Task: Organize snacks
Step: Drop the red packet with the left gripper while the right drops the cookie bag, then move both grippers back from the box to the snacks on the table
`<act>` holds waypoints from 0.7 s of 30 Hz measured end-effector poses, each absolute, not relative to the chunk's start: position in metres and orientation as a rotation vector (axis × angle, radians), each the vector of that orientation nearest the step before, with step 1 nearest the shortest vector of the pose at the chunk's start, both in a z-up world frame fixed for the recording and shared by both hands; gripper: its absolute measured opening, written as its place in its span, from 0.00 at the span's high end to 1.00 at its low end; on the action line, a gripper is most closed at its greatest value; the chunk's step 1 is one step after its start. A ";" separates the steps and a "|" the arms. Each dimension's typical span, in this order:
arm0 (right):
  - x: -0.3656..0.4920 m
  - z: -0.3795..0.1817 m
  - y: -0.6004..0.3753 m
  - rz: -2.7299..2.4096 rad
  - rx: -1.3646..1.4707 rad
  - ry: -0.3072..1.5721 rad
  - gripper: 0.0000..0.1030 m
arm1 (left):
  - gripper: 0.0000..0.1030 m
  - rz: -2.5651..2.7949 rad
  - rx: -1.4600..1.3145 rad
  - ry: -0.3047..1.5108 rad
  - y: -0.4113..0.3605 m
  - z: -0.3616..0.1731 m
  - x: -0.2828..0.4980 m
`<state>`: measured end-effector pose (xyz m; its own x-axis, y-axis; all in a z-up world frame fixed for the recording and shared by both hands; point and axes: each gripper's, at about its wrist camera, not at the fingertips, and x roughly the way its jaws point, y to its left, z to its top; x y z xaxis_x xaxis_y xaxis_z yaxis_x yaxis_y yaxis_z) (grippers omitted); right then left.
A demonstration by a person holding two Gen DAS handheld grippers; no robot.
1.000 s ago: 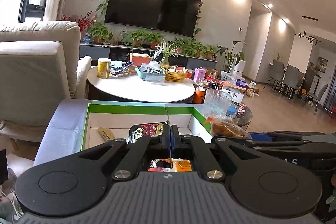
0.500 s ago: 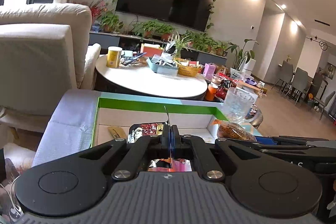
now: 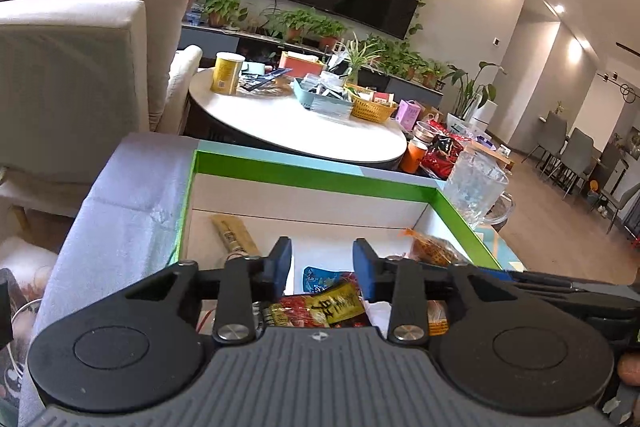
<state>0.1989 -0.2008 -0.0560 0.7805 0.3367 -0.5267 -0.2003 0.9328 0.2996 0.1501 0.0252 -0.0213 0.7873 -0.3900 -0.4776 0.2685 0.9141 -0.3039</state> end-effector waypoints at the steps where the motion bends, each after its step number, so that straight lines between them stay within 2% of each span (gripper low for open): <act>1: 0.198 -0.056 -0.202 0.294 0.241 0.612 0.51 | 0.67 -0.349 -0.226 0.559 0.026 -0.020 0.148; 7: 0.188 -0.048 -0.200 0.290 0.231 0.576 0.51 | 0.64 -0.317 -0.226 0.538 0.032 -0.014 0.140; 21: 0.147 -0.041 -0.207 0.303 0.191 0.545 0.51 | 0.63 -0.163 -0.278 0.522 0.088 -0.019 0.093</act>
